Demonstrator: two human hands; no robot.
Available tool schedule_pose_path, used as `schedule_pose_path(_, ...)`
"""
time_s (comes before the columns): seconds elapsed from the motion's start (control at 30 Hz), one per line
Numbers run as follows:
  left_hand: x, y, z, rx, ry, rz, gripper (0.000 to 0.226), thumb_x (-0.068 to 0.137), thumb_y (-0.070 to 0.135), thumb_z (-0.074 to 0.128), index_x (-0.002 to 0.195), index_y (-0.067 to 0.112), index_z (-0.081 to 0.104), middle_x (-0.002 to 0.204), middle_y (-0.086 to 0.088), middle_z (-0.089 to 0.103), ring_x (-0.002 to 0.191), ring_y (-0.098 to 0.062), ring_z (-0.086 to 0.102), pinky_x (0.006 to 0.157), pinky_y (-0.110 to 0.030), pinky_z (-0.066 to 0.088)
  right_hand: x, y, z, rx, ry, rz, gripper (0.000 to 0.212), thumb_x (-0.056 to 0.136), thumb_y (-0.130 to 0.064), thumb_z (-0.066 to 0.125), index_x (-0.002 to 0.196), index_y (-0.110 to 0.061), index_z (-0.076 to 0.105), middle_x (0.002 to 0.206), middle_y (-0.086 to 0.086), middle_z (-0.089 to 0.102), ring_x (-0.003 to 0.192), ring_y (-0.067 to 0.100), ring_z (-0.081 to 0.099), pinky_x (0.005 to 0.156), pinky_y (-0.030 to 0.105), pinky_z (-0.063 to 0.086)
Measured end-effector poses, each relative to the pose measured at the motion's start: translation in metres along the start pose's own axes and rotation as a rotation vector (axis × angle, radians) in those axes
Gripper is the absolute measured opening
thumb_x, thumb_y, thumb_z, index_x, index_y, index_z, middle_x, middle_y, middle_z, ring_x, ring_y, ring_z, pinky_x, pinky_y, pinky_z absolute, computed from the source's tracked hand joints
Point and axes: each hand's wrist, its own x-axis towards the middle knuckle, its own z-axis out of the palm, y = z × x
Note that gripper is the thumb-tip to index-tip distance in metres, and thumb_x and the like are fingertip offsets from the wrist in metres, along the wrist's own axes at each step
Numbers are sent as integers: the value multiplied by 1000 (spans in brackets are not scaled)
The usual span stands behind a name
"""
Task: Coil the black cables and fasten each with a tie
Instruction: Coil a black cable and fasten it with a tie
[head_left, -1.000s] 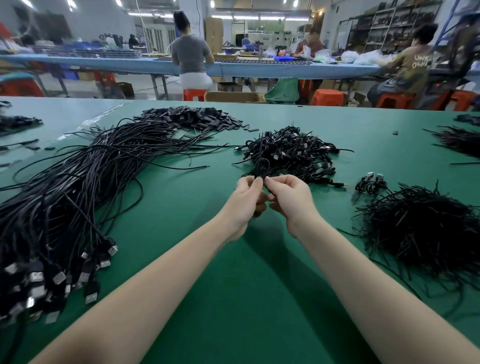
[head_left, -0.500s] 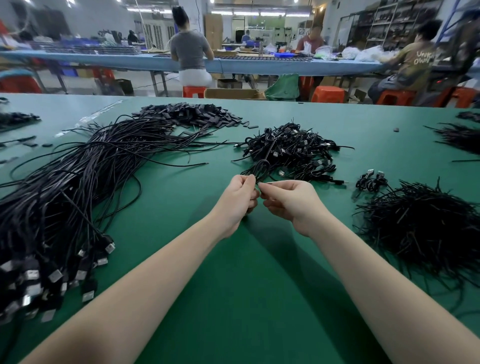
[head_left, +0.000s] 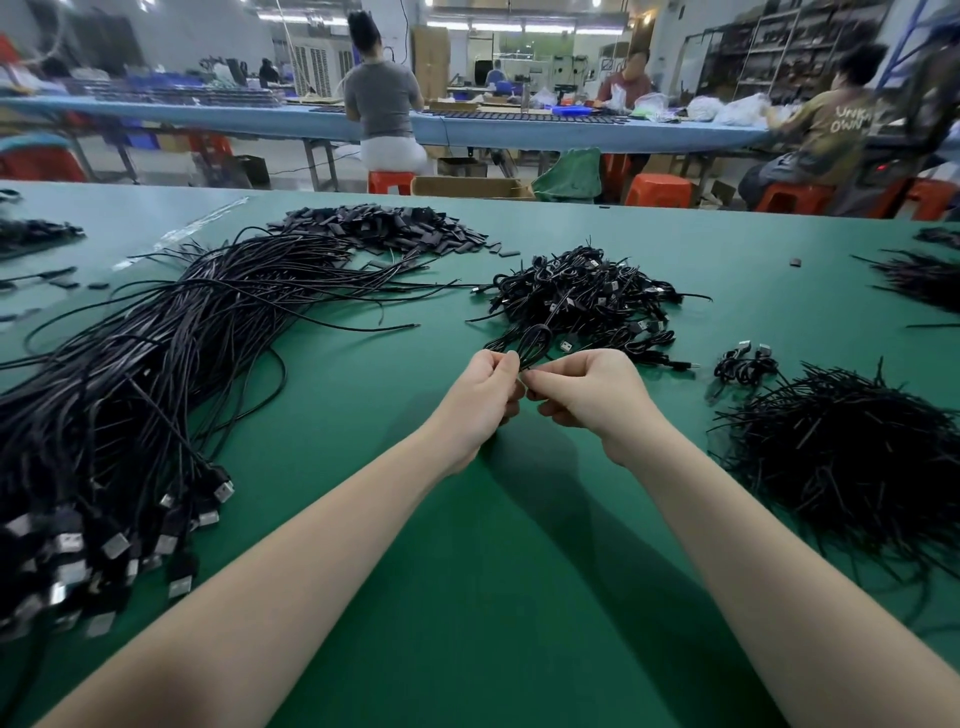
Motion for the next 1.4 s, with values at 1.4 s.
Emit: schedule_pose_path(1.4, -16, 90, -59, 107, -299, -107, 6, 86, 20, 68, 90, 16, 67, 77, 4, 69, 70, -11, 66, 60, -21, 53, -21, -40, -3, -407, 286, -805, 2, 85, -4, 66, 85, -5, 68, 79, -1, 61, 68, -2, 52, 66, 5, 39)
